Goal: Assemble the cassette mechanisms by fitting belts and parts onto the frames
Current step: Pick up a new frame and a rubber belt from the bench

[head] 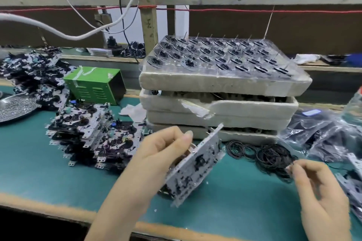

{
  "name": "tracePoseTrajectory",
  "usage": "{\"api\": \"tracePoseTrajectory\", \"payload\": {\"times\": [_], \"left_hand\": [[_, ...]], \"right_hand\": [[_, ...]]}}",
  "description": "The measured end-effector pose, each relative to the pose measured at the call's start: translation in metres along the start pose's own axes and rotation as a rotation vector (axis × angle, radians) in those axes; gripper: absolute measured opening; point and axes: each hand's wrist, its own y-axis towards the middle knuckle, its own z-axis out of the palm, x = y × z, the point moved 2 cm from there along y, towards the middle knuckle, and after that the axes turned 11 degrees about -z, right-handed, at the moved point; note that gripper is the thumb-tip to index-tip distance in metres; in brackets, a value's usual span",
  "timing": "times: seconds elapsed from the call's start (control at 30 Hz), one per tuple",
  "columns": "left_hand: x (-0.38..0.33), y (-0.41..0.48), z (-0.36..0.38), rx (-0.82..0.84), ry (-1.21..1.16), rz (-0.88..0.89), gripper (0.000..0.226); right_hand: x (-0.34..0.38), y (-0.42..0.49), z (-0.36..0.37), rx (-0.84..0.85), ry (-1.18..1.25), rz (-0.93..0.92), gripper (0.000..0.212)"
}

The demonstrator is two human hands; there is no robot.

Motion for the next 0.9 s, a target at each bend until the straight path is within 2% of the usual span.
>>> {"api": "tracePoseTrajectory", "payload": {"times": [0.13,0.2,0.27,0.3,0.33,0.37,0.43,0.5,0.6,0.7,0.8,0.9], "left_hand": [[0.035,0.017,0.064,0.123,-0.316,-0.273,0.039],[0.050,0.025,0.091,0.113,-0.451,-0.414,0.036],[0.063,0.032,0.108,0.011,-0.551,-0.494,0.039],[0.069,0.034,0.114,-0.046,-0.522,-0.494,0.032],[0.073,0.035,0.116,-0.094,-0.444,-0.452,0.023],[0.076,0.035,0.115,-0.140,-0.324,-0.387,0.024],[0.082,0.036,0.110,-0.217,0.065,-0.236,0.035],[0.082,0.034,0.102,-0.288,0.381,-0.037,0.030],[0.072,0.033,0.095,-0.328,0.729,0.216,0.018],[0.054,0.033,0.086,-0.301,0.889,0.230,0.026],[0.020,0.032,0.069,-0.345,0.882,0.262,0.021],[-0.023,0.033,0.047,-0.540,0.765,0.443,0.019]], "right_hand": [[-0.015,0.005,-0.013,-0.273,0.104,0.134,0.025],[-0.018,0.004,-0.014,-0.282,0.136,0.169,0.019],[-0.016,0.002,-0.012,-0.218,0.157,0.197,0.015],[-0.015,0.000,-0.010,-0.181,0.185,0.219,0.014],[-0.015,-0.002,-0.009,-0.143,0.225,0.252,0.012],[-0.015,-0.003,-0.008,-0.110,0.255,0.288,0.010],[-0.016,-0.004,-0.006,-0.048,0.275,0.337,0.007],[-0.016,-0.005,-0.006,-0.002,0.269,0.339,0.006],[-0.015,-0.006,-0.005,0.029,0.252,0.325,0.008],[-0.016,-0.009,-0.004,0.056,0.237,0.289,0.011],[-0.011,-0.007,-0.002,0.035,0.227,0.186,0.009],[-0.008,-0.005,-0.004,0.030,0.175,0.087,0.013]]}}
